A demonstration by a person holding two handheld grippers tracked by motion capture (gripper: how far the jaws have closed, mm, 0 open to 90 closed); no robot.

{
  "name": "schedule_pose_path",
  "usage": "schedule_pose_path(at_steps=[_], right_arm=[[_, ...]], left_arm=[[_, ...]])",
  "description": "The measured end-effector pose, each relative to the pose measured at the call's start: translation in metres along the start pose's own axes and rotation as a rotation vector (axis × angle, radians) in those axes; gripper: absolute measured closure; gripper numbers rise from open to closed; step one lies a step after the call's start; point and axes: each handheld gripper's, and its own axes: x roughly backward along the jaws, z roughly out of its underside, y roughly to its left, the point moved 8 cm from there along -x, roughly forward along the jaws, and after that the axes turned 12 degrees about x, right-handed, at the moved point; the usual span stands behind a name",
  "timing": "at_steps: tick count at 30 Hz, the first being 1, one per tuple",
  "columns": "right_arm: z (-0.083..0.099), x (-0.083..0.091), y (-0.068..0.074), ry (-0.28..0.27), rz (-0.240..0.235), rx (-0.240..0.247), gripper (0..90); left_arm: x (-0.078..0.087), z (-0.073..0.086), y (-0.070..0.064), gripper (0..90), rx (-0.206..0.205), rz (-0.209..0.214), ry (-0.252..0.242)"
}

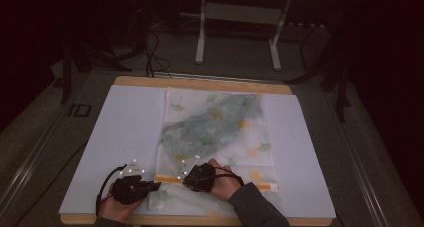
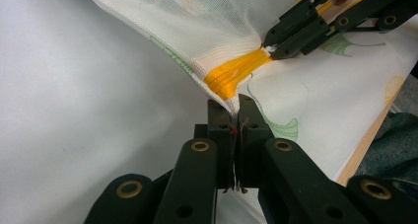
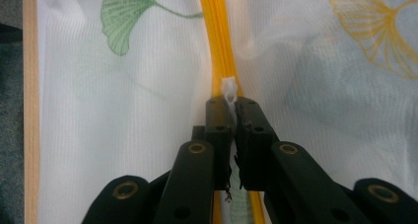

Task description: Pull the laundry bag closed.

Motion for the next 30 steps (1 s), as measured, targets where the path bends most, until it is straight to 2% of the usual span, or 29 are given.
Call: schedule_pose_path(at_steps=[18,30], right_arm=[[0.018,0.009,-0.001,0.013,0.011,-0.021,85.3],[0.027,0.015,-0.001,0.02,0.002,-0.03,85.4]], left_arm=[[0.001,0.0,0.001,87.5,0.001,-0.001,-0.001],[0.002,0.0,0.001,87.5,0.001,-0.002,0.0]])
